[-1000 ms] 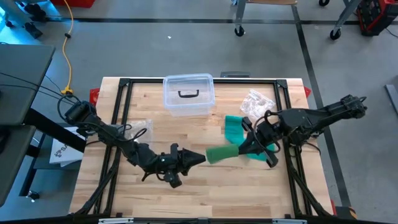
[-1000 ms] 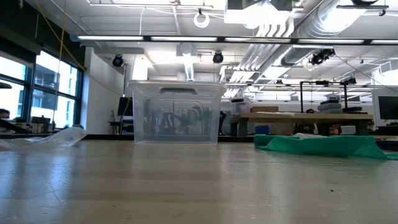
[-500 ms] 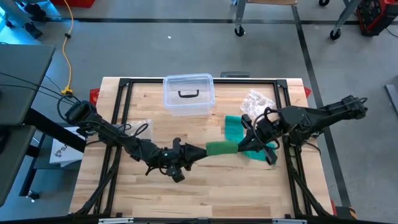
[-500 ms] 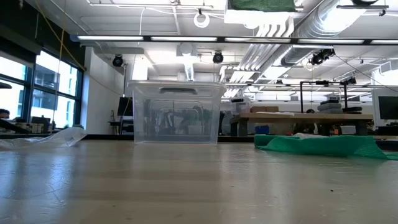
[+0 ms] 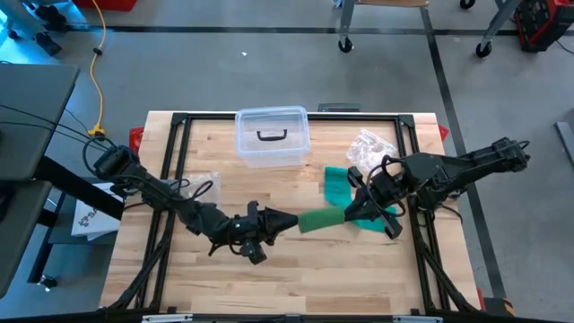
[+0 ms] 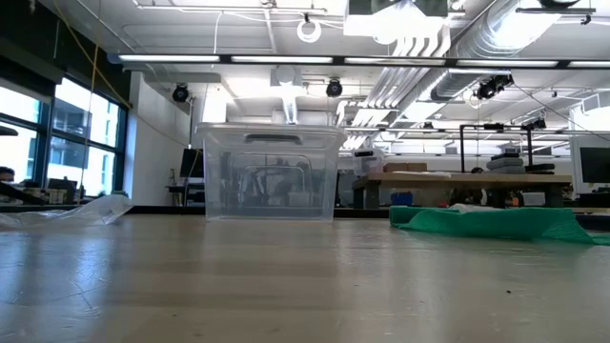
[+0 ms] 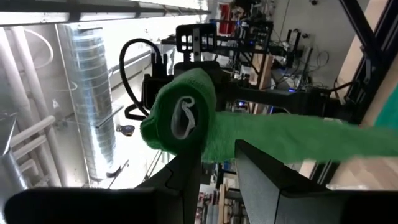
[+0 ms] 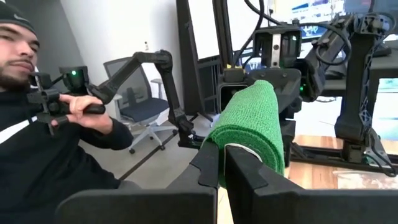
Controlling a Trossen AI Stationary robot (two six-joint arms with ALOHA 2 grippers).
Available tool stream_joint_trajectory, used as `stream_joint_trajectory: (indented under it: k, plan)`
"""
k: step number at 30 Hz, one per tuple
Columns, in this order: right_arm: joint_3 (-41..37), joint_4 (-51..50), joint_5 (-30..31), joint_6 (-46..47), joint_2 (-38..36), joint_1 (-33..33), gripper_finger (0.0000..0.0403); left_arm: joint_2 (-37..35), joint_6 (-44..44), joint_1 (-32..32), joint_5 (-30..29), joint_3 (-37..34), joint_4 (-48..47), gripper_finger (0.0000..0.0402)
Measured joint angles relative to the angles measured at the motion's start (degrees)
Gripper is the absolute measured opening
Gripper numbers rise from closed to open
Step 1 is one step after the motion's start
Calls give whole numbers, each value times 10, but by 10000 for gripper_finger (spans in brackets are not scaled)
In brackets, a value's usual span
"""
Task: Roll bandage
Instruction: Roll the green bandage
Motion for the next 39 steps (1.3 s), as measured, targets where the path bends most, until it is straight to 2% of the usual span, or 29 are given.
stream_joint_trajectory:
  k: [20,39]
  plan:
    - [0,-1,-8,9,0,0,0,0,51,-5,36,0,17,94]
    - [0,2,4,10,0,0,0,0,50,10,66,0,17,94]
